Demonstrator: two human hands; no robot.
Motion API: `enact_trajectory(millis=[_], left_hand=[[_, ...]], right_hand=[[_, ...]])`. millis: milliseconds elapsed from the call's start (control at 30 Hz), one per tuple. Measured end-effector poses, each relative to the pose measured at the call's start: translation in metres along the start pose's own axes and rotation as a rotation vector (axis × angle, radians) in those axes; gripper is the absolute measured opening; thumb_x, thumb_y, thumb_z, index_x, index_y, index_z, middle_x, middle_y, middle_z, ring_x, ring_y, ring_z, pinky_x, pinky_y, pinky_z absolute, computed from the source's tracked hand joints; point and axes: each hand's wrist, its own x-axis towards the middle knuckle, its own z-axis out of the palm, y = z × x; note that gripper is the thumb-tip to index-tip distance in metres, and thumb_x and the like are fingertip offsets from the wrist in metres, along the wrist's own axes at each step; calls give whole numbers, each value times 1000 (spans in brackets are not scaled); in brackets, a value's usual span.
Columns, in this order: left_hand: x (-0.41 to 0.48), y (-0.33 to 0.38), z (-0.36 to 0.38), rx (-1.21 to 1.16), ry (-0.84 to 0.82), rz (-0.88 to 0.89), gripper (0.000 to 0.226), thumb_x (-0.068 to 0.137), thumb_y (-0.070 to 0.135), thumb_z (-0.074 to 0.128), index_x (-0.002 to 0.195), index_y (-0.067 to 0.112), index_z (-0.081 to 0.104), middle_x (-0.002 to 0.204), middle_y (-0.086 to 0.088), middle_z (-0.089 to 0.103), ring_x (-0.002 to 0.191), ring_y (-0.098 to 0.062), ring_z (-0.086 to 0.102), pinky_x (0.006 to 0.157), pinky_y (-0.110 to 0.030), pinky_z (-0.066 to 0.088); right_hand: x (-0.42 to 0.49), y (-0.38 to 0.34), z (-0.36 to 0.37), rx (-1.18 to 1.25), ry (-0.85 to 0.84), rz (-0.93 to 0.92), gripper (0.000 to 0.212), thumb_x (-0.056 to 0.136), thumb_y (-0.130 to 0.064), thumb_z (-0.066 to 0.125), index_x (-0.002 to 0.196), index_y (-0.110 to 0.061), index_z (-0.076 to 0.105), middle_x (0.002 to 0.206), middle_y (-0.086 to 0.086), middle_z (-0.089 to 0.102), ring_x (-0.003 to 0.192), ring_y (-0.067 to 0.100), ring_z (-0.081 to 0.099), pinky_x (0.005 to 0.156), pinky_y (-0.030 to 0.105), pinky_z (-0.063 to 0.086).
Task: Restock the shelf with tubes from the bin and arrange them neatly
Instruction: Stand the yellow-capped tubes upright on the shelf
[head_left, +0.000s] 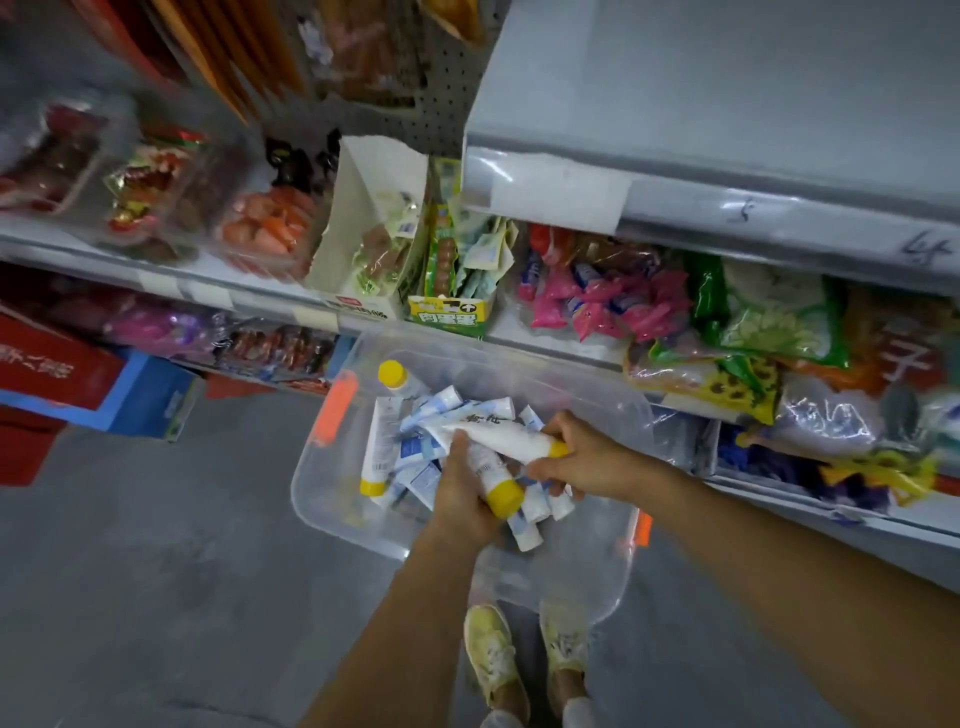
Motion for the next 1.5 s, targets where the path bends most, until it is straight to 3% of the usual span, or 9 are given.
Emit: enact_trajectory(millis=[100,300,433,567,733,867,1100,1400,1500], left_hand=[[-33,24,14,92,-61,183,71,81,52,65,137,12,51,132,-21,58,118,-37,59,88,-50,55],[-102,55,57,262,-60,336,48,84,26,72,129,18,58,120,-14,67,98,-32,69,64,-37,57],[-149,65,88,393,-173,484,48,80,23,77,123,18,59,117,-18,68,104,-39,66,80,-60,55],[-199,62,132,503,-236,618,28,84,16,72,111,20,64,108,-13,71,99,-34,68,78,-52,57],[-256,48,194,550,-257,699,27,90,21,62,114,10,60,106,-18,71,85,-32,70,69,-44,57],[-298,25,241,541,-280,700,25,97,21,37,88,11,58,71,-11,69,59,-21,63,60,-35,51],[-339,-15,300,782,-406,1055,24,100,19,48,123,16,51,109,-3,65,101,-20,64,84,-44,57],[-367,-27,384,753,-465,1328,42,86,19,71,125,18,54,101,-4,67,85,-13,67,73,-36,59],[-369,-27,410,719,-444,1358,44,83,20,74,123,14,56,95,-2,65,78,-11,65,65,-29,58]], right_hand=[[-31,-19,-3,45,46,-114,42,82,-8,72,106,-11,38,95,9,55,67,18,57,48,23,45],[-101,-68,-18,97,156,-250,38,82,-26,75,105,-15,47,100,9,60,73,13,56,52,21,46],[-146,-96,-37,-127,245,-333,35,76,-35,78,101,-21,58,94,-1,68,81,14,64,68,30,50],[-192,-117,-59,-468,427,-368,40,64,-51,77,89,-26,58,84,-8,64,74,12,61,64,34,52],[-250,-122,-102,-316,527,-457,31,69,-34,80,93,-22,64,85,-4,67,76,15,63,66,31,51],[-297,-114,-145,-198,609,-538,44,71,-33,80,106,-16,61,99,2,68,89,21,67,76,41,57],[-375,-111,-210,-114,716,-742,30,78,-24,78,99,-30,57,98,-2,70,87,11,67,75,28,55],[-435,-129,-303,-35,1073,-922,29,77,-22,78,102,-19,63,88,-10,67,76,5,63,65,12,50],[-441,-144,-337,-36,1145,-885,31,76,-26,80,100,-17,63,94,-2,68,83,14,64,77,27,54]])
